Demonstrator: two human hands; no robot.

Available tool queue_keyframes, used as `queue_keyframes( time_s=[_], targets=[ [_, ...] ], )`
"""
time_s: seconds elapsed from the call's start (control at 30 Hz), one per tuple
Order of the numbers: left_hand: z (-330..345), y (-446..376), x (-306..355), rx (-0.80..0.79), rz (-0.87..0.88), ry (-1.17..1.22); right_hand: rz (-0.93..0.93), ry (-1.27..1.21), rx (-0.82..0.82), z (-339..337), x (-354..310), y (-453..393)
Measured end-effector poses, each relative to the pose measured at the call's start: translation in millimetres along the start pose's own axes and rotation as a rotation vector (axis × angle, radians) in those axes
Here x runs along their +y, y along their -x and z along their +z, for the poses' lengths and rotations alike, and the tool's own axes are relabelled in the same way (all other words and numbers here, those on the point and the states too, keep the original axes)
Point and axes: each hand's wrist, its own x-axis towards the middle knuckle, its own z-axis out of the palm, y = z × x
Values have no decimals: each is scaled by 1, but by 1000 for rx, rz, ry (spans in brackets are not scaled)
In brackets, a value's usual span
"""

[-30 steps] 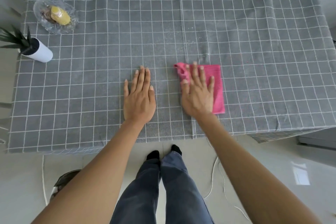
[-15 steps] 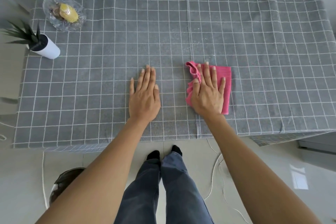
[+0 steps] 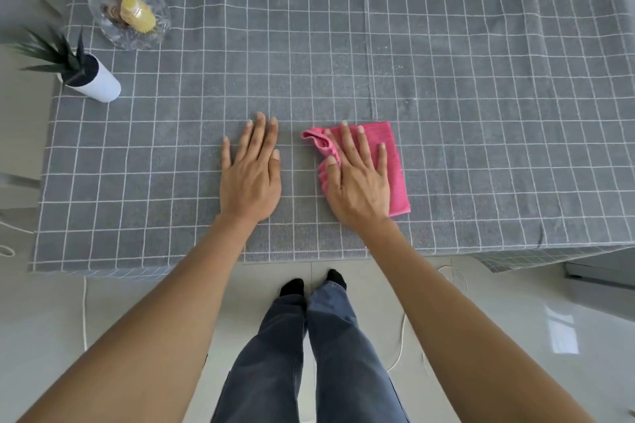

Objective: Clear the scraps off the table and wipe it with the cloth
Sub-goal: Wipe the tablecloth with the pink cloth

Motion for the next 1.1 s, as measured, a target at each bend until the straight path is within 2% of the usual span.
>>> queue_keyframes(
  time_s=[0.1,0.2,0.27,0.4,0.53,0.7,0.77,0.83,0.9,1.03,1.1],
  targets=[
    [2,1,0,4,-7,-6,170,24,40,-8,33,-9],
    [3,0,0,10,-12,-24,245,-6,58,-7,36,-11],
    [3,0,0,19,-18,-32,239,-26,46,-3,19,-9],
    [2,1,2,23,-14,-17,74,-33,-21,10,-24,7],
    [1,1,1,22,-3,-14,-5,-3,6,6,-6,6],
    [2,1,0,18,-10,-12,224,16,32,-2,22,-7],
    [2,1,1,25,-19,-13,200,-12,12,1,-2,-6],
    [1,1,2,26,-15,-13,92,-40,-17,6,-26,2],
    [0,2,2,33,-7,-10,31,-48,-22,9,-28,6],
    [2,1,1,27,-4,-8,180,-17,48,4,8,-5],
    [2,1,0,35,-10,-10,223,-45,45,4,1,-8]
  ],
)
